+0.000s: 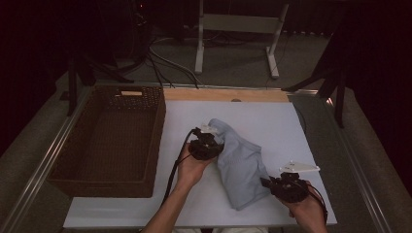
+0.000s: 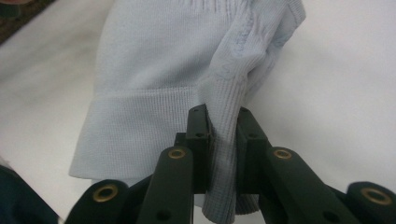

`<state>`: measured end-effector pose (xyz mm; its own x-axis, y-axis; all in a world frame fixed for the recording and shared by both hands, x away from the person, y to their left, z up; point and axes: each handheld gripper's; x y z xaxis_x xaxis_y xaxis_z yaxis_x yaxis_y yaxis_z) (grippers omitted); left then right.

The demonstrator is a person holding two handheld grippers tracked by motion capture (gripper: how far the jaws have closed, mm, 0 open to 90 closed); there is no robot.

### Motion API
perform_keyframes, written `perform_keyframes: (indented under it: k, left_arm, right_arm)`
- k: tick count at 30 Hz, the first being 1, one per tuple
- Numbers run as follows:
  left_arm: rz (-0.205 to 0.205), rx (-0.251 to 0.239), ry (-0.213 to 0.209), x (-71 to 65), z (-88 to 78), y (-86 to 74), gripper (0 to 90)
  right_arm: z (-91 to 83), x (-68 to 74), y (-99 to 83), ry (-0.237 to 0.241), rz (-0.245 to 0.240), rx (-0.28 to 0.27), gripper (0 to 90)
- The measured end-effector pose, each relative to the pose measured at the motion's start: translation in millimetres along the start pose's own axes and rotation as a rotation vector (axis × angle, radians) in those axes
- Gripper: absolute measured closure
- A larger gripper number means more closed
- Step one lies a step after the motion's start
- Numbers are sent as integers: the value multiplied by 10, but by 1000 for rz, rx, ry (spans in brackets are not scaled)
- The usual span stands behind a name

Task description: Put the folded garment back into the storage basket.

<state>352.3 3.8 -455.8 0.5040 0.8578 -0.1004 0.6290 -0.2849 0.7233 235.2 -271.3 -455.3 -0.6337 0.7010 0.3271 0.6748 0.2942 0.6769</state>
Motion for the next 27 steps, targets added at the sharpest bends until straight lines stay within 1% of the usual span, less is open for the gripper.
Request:
perform_keyframes:
  k: [1,4,8,14,17,20,27]
  left_arm:
    - [0,-1,3,8,-14,14,831]
    - [3,-4,5,32,-41,37,831]
    - [-12,-4,9,70,-68,54,831]
    - [-17,-7,14,131,-145,146,831]
    - [-23,-13,13,164,-182,176,831]
    - [-25,-17,13,196,-211,194,831]
    - [-57,-32,21,283,-295,238,831]
  right_arm:
    - [4,9,12,5,5,-2,796]
    - [17,34,47,13,1,-8,797]
    - [39,69,93,21,-3,-15,798]
    - [90,125,168,39,-8,-32,798]
    - [106,139,204,55,1,-43,798]
    - [122,153,234,61,2,-50,798]
    - [196,183,327,90,12,-77,798]
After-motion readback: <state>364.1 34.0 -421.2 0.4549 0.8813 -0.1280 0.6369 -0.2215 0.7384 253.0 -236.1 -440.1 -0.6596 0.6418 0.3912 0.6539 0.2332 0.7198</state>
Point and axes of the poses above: each handheld gripper's, and its own axes: z roughly forward along the jaws, y roughly out of its top, x roughly to its left, and after that the axes turned 14 degrees about y, right-handed
